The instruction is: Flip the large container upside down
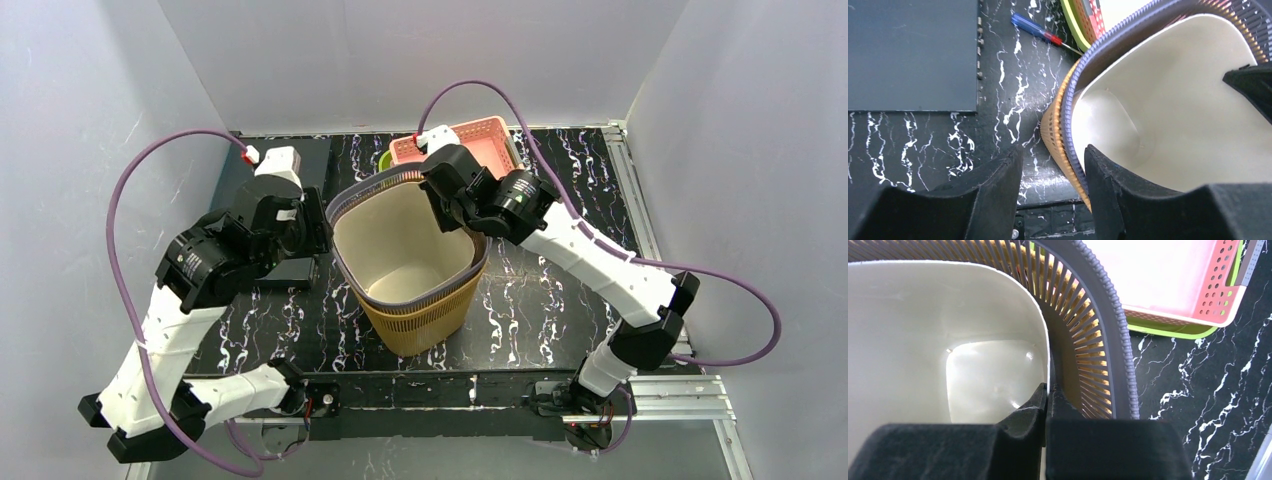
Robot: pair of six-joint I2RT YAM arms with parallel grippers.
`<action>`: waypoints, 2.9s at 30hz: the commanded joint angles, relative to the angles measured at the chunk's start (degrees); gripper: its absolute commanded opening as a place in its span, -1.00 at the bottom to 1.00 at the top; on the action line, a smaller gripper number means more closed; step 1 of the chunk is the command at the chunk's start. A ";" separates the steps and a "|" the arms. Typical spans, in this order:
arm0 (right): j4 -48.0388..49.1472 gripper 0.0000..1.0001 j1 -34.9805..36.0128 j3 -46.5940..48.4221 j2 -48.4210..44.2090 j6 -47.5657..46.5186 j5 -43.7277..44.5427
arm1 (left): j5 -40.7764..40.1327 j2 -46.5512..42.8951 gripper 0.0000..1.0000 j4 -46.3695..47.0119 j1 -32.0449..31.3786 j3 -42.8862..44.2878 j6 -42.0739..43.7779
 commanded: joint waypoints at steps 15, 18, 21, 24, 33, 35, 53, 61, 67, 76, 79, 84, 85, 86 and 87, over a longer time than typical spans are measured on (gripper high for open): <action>9.38 -0.97 3.75 12.59 10.18 14.45 -3.56 | -0.10 9.77 -0.20 -4.65 18.73 14.10 12.63; 8.63 -0.97 3.73 14.31 10.07 12.92 -1.21 | 2.34 9.80 -0.16 -5.17 21.06 17.38 12.63; 9.05 -0.97 3.66 16.07 8.88 11.12 -0.26 | 6.16 9.15 -0.08 -5.68 21.25 19.83 11.43; 9.64 -0.97 3.66 17.26 8.03 9.99 -1.93 | 10.72 8.08 0.02 -6.12 21.32 20.43 9.56; 11.06 -0.97 3.62 15.03 3.23 9.17 3.22 | 20.01 3.08 0.26 -4.69 21.28 17.54 6.01; 12.00 -0.97 3.66 14.48 2.10 8.95 4.53 | 20.15 2.21 0.31 -4.46 21.25 17.66 5.82; 14.48 -0.97 3.61 14.66 0.18 10.42 6.60 | 34.55 3.37 0.19 -10.91 21.26 20.29 4.35; 15.04 -0.97 3.64 16.88 0.68 10.06 4.06 | 32.58 4.96 -0.04 -18.17 21.25 19.66 4.50; 17.93 -0.97 3.66 16.07 0.45 6.80 -8.32 | 31.70 6.12 -0.46 -17.81 21.27 20.77 4.55; 15.13 -0.85 3.66 14.69 -0.10 4.00 -11.81 | 29.71 6.23 -1.00 -16.56 21.29 21.40 4.18; 12.88 -0.62 3.66 14.13 -0.01 3.30 -9.21 | 29.69 4.92 -1.00 -14.11 21.29 20.28 3.34; 10.32 -0.25 3.66 14.35 0.94 2.86 -7.36 | 30.67 2.42 -1.00 -9.05 21.26 17.36 1.49; 10.01 -0.19 3.64 14.23 1.10 2.86 -7.39 | 30.92 2.19 -1.00 -8.43 21.31 16.75 1.20; 9.61 -0.18 3.64 14.35 1.37 2.91 -7.28 | 31.31 1.77 -1.00 -7.63 21.27 16.24 0.82; 9.03 -0.17 3.66 14.46 1.68 3.01 -7.09 | 31.36 1.45 -1.00 -7.18 21.26 15.54 0.53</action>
